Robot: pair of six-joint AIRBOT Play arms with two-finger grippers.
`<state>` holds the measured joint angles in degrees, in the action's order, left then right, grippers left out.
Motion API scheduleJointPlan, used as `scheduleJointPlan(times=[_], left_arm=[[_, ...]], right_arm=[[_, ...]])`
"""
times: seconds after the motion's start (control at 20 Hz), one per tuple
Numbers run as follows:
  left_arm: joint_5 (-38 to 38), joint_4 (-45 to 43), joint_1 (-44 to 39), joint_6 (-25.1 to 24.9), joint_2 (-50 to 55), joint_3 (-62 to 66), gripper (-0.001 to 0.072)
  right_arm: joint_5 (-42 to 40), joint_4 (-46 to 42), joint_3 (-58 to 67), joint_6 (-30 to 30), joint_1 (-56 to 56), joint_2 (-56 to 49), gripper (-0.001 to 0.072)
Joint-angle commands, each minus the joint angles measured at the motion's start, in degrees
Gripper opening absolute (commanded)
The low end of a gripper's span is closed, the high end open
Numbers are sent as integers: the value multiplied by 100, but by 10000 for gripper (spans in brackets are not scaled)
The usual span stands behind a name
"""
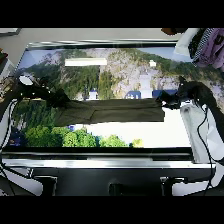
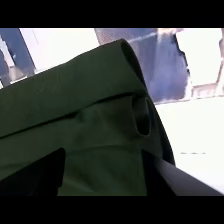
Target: Fold the clothes and pants, and hang the long-sleeved shirts on hangers.
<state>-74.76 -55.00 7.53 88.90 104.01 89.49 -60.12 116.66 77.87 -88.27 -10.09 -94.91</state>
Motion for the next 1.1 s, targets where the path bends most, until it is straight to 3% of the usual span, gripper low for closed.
scheduleJointPlan(times=[0.0, 0.35, 0.95, 1.0, 1.05], left_arm=[[-90, -168, 39, -2, -96, 247, 453], [-195, -507, 72, -68, -815, 398, 453], [-214, -501, 70, -42, -881, 398, 452], [-214, -501, 70, -42, -876, 398, 452], [-216, -501, 70, -44, -874, 398, 452]], right_arm=[[-680, 131, 437, -140, -463, 111, 569], [-2103, 1237, 595, -1342, -1576, -494, 571], [-1659, 1467, 592, -1443, -822, -1419, 569], [-1600, 1478, 592, -1458, -752, -1416, 553], [-1552, 1478, 595, -1460, -704, -1412, 472]])
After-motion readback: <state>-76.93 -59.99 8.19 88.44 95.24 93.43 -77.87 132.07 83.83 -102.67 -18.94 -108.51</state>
